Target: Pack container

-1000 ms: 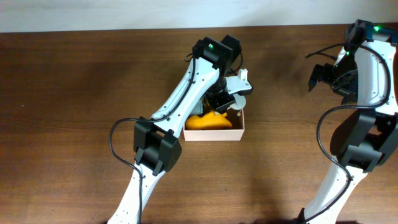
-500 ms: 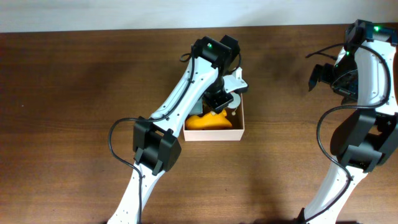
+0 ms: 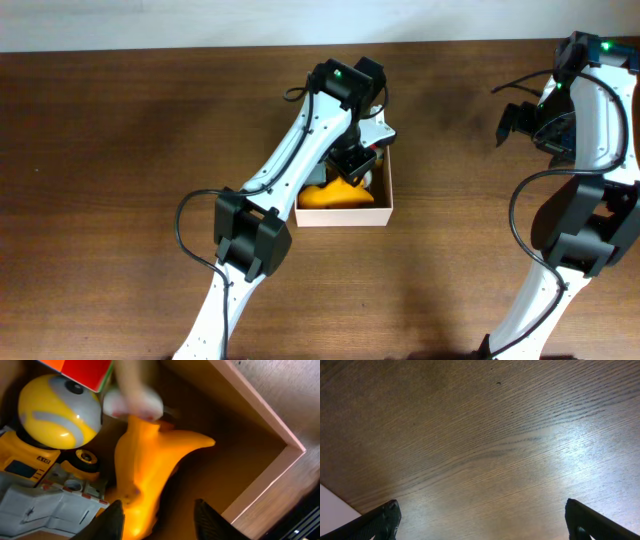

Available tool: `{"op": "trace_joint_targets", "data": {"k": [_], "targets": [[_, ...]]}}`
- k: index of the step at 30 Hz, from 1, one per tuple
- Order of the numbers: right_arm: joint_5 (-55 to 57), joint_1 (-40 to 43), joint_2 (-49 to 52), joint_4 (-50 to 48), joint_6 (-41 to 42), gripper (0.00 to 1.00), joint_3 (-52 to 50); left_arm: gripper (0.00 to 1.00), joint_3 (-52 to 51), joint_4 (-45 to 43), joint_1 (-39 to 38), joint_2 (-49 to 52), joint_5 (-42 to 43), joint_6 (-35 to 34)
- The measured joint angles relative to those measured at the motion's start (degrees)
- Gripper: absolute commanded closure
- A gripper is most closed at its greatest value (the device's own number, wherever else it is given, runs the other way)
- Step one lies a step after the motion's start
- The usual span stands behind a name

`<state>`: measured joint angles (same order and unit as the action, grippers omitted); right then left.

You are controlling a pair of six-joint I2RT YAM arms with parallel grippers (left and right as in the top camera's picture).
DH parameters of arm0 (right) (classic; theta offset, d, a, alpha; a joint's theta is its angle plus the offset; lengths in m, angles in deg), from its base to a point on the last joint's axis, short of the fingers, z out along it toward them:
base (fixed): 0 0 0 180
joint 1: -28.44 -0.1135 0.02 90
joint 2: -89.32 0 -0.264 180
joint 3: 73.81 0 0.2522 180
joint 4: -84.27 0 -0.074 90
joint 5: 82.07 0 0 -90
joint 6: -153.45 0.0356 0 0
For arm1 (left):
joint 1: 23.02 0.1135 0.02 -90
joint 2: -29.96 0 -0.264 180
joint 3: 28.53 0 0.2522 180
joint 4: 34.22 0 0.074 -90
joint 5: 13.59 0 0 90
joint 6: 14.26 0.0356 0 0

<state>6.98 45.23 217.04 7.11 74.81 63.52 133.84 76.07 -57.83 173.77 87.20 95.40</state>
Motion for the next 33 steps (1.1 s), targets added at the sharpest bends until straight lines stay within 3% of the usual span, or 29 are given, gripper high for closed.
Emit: {"op": "trace_joint_targets", "data": {"k": [14, 20, 22, 33], "targets": [[0.00, 0.00, 0.00, 0.00, 0.02, 0.01, 0.00, 0.42, 0.24, 0.07, -1.44, 0.00, -0.13, -0.31], [0.00, 0.00, 0.00, 0.00, 0.00, 0.01, 0.00, 0.25, 8.66, -0.22, 3.17, -0.02, -0.11, -3.91], [0.00, 0.00, 0.00, 0.00, -0.02, 0.01, 0.00, 0.00, 12.70, -0.37, 5.95, -0.13, -0.13, -5.51], [0.00, 0.00, 0.00, 0.00, -0.02, 0.01, 0.00, 0.01, 29.94, -0.09, 21.40, -5.44, -0.35, -14.75]]}}
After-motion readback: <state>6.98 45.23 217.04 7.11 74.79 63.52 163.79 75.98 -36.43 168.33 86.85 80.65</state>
